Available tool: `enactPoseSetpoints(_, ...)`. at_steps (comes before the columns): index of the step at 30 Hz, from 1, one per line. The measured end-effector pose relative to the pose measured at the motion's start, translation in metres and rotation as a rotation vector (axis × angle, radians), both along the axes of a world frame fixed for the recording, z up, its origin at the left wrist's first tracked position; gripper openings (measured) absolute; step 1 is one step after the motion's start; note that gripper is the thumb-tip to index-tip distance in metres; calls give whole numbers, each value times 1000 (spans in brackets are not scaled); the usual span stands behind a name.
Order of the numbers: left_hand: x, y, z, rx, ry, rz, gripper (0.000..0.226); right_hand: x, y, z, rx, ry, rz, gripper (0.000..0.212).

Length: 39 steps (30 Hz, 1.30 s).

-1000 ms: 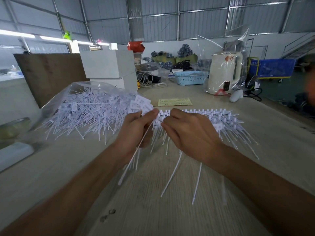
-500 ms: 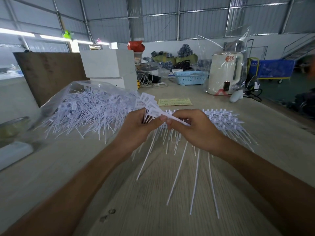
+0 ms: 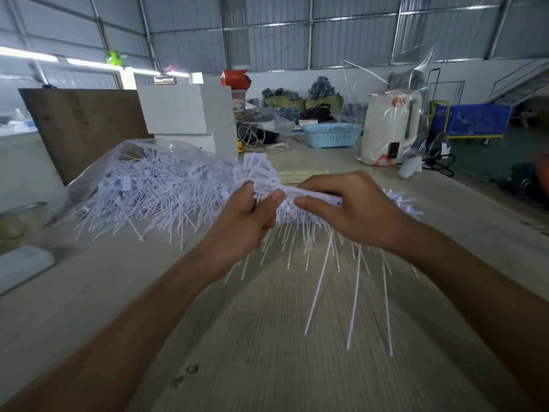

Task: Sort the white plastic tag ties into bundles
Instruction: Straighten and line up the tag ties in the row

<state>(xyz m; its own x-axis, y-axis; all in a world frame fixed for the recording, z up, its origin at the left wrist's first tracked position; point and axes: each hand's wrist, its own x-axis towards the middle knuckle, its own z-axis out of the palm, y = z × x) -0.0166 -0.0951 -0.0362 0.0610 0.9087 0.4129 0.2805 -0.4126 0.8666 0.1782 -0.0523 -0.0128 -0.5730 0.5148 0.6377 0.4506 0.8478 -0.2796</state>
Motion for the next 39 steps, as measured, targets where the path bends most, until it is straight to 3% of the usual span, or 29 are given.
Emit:
enactPoseSetpoints(5,-17,-2,11,140,114,-15,22,31,2,20,-364,189,191,14)
enactPoseSetpoints(8,-35,2,11,138,21,74,27,49,10,24,-551,341,232,25)
enactPoseSetpoints(13,-20,7,-2,-17,-220,-40,24,30,4,6,-614,240,166,20)
enactPoseSetpoints(17,-3,8,-11,-164,-329,-36,37,7,-2,-5,-627,181,222,26)
enactPoseSetpoints(22,5,5,-15,-216,-279,-18,54,-9,-1,-22,-646,236,243,28)
enactPoseSetpoints(28,3,5,-17,-29,-36,33,41,-13,1,-27,-621,264,213,32)
enactPoseSetpoints(30,2,6,-17,4,-44,62,43,-12,2,-26,-677,278,169,29)
enactPoseSetpoints(33,2,6,-17,1,-88,50,46,-11,2,-28,-681,141,146,16)
enactPoseSetpoints(39,-2,7,-19,11,-99,86,40,-7,1,-30,-740,68,186,20)
